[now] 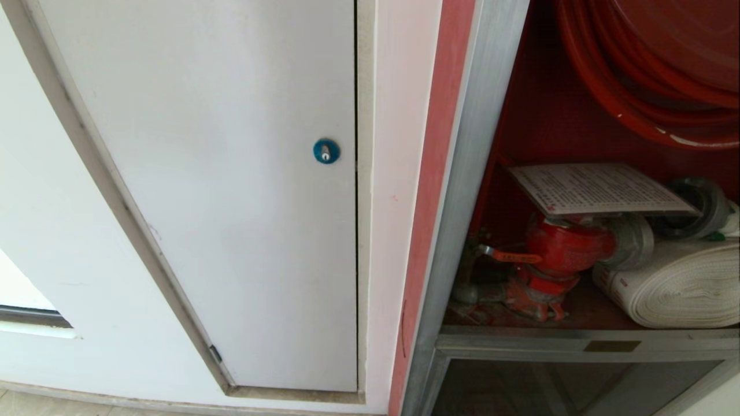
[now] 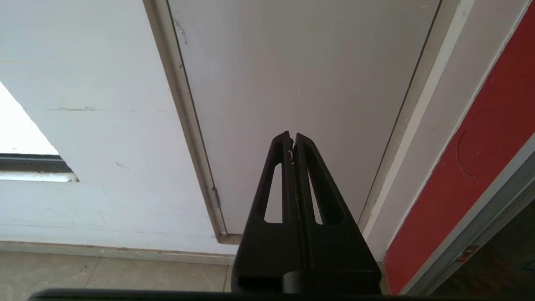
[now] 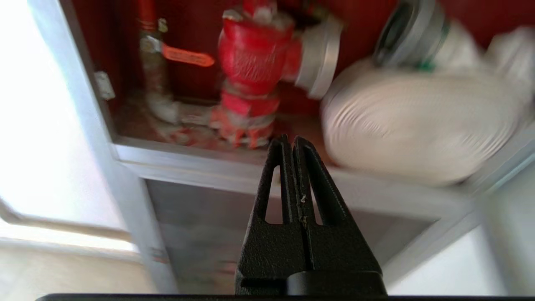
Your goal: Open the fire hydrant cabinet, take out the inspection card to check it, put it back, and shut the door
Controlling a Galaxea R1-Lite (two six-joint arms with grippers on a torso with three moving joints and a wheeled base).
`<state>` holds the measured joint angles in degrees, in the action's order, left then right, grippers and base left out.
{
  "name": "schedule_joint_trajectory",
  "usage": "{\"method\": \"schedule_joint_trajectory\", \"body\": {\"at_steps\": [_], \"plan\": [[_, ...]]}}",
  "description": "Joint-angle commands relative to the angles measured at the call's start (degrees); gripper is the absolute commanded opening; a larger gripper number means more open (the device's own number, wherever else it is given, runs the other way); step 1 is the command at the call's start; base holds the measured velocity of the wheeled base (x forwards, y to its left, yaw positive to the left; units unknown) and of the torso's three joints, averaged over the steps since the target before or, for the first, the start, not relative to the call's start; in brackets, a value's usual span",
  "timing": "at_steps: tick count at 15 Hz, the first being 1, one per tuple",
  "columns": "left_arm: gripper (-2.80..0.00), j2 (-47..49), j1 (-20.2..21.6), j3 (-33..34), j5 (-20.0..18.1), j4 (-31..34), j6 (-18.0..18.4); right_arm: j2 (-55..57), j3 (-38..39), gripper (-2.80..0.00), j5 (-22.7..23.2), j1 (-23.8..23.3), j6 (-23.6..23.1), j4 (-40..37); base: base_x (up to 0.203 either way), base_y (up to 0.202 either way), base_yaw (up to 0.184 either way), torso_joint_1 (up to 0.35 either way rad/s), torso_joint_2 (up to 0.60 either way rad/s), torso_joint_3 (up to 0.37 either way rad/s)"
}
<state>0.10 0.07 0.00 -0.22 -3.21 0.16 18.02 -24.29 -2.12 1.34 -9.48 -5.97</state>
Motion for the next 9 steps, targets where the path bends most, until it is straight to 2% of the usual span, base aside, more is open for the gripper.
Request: {"method": "schedule_joint_trajectory", "body": {"at_steps": [1,3,6,7,8,9], "plan": [[-2.8,0.1,0.0,1.1,0.0,0.0,0.0,8.1,-4.1,-2.8,-0.1,0.1,-7.1,-0.1,0.0,0.0,0.0,0.0,0.0,0.0],[-2.8,0.1,0.0,1.1,0.0,0.0,0.0,12.6,-9.5,-2.8,-0.1,0.1,-11.8,-2.6,0.0,0.0,0.0,0.0,0.0,0.0],[-2.8,0.1,0.0,1.1,0.0,0.0,0.0,16.6,-19.9,-2.8,-0.3,0.1,-18.0,-14.4,0.0,0.0,0.0,0.0,0.0,0.0],[-2.8,0.1,0.0,1.1,0.0,0.0,0.0,17.7,-23.2,-2.8,-0.6,0.0,-21.8,-19.4,0.0,0.0,0.0,0.0,0.0,0.0],[-2.8,0.1,0.0,1.1,0.0,0.0,0.0,18.7,-26.1,-2.8,-2.1,0.0,-27.6,-24.6,0.0,0.0,0.0,0.0,0.0,0.0],[-2.8,0.1,0.0,1.1,0.0,0.0,0.0,19.6,-27.7,-2.8,-5.4,0.0,-33.4,-28.1,0.0,0.0,0.0,0.0,0.0,0.0]]}}
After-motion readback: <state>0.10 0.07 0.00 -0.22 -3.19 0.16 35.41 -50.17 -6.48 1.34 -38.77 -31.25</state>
